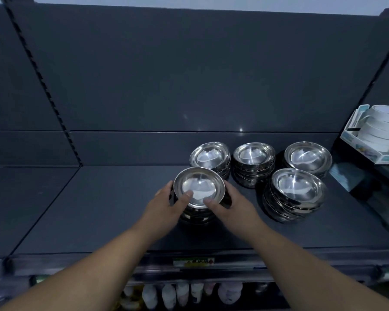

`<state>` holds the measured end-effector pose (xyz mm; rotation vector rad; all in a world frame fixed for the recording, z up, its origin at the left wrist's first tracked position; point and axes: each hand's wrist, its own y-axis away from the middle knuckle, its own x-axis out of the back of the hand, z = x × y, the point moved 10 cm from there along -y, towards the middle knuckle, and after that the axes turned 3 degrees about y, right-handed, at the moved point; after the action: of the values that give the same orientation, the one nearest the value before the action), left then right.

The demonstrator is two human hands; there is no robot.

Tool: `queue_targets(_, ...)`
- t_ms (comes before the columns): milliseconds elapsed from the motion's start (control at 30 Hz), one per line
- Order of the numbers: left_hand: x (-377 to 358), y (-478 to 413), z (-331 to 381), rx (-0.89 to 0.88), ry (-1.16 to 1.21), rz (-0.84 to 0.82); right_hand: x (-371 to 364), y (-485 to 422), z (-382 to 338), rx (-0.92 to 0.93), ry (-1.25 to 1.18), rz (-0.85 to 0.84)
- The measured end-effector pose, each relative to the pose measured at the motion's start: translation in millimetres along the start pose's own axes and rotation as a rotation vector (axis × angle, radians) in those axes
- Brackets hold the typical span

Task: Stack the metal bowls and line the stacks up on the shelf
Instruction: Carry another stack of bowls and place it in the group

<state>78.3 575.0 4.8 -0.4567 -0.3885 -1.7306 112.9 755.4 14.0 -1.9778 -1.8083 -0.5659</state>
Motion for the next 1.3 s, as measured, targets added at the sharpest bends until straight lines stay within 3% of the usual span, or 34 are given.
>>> queue_targets(133,-5,7,-10,0.017,0.005,-0.046,-6,4,6,0.021,-0.005,-0.071)
queue_targets(433,-7,11,-8,-0.002,0.075,-0.025,-6,0,6,0.084,-0.042,-0.049)
queue_targets(667,-2,8,-19,0.035,0.027,-0.035,-3,-1,7,0.089,-0.006,-0.035)
queue_targets(800,0,5,-13,-0.037,-0.03,0.006,0,-5,7,0.1,0.007,-0.012)
queue_targets(1300,2,0,-13,-0.031,0.104,0.002,6,-10,14,0.06,-0.025,-0.021)
